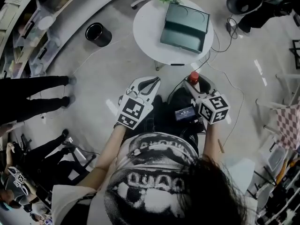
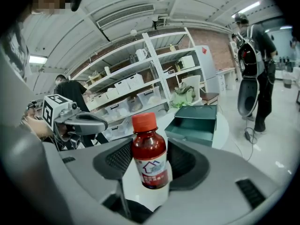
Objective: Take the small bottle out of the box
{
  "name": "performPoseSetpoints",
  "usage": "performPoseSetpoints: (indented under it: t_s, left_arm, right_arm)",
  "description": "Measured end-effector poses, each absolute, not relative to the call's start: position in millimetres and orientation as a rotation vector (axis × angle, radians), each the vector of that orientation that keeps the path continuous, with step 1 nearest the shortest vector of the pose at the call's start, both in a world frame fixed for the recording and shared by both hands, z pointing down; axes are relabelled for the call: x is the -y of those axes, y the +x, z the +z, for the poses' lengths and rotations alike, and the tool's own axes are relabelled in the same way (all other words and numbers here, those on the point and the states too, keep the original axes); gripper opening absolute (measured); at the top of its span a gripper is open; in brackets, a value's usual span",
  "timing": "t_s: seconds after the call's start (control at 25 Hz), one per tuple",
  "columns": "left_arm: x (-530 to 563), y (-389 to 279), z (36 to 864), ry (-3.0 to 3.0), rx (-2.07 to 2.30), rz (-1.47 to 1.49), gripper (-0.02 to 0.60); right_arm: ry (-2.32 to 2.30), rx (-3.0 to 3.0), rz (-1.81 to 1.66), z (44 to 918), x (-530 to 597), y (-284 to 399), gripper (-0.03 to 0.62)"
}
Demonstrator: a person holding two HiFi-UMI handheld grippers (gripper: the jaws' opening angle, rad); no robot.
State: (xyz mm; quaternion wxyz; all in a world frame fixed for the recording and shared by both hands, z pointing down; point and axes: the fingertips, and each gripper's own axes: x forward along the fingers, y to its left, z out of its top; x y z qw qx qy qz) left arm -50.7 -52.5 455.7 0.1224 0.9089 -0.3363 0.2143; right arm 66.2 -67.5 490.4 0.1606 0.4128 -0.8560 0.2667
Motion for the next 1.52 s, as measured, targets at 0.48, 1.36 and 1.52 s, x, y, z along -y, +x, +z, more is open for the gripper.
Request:
performPoseSetpoints:
  t_s: [0.48, 1.36, 1.52]
  left_arm:
    - [40, -3, 444, 2.786, 0.786, 0.618, 0.017]
    - [37, 26, 448, 2.82, 0.684, 0.628, 0.017]
    - [40, 24, 447, 2.818, 0.698, 0.625, 0.017]
  right_arm:
    - [1.418, 2.428, 0.796, 469, 33, 107, 0.233]
    - [1.574, 2.439, 0.889, 460, 24, 143, 0.233]
    - [1.574, 2.453, 0.897, 458, 27, 142, 0.233]
